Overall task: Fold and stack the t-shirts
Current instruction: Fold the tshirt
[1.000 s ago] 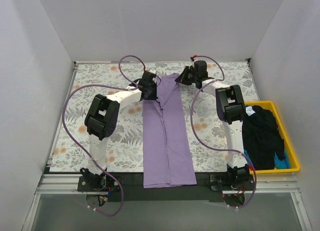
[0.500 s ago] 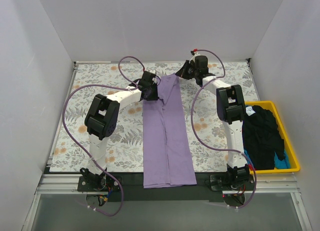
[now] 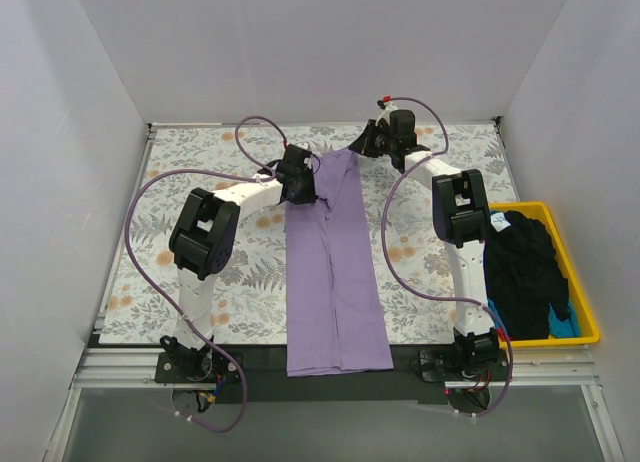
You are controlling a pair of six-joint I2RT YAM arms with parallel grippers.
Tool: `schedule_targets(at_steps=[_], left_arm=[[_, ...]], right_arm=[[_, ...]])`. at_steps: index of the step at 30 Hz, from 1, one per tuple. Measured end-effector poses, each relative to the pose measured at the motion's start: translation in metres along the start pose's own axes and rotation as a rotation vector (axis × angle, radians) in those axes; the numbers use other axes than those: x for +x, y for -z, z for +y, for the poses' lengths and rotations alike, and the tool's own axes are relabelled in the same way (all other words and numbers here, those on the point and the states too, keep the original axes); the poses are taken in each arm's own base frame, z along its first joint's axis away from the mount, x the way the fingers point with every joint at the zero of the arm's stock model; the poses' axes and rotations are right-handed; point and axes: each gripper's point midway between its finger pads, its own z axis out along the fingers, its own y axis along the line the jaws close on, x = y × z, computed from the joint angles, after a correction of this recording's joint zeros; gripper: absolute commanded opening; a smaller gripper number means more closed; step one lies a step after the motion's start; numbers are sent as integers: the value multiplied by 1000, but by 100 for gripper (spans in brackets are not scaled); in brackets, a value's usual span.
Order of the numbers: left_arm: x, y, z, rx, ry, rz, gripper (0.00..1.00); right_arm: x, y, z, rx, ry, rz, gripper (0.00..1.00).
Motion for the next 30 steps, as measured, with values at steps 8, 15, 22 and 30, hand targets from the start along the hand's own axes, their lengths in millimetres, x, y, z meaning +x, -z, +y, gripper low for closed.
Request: schedule_targets(at_steps=[8, 15, 22, 30], left_arm=[[5, 1, -1, 8, 47, 9, 71], [-8, 15, -9, 30, 63, -28, 76], [-18, 22, -15, 44, 85, -50, 70], [-38, 15, -29, 65, 132, -79, 54]], right_arm=[[0, -1, 1, -13, 15, 3, 27], [0, 6, -2, 12, 20, 7, 40], [-3, 51, 14, 57, 27, 22, 41], [23, 110, 34, 72, 16, 68, 41]])
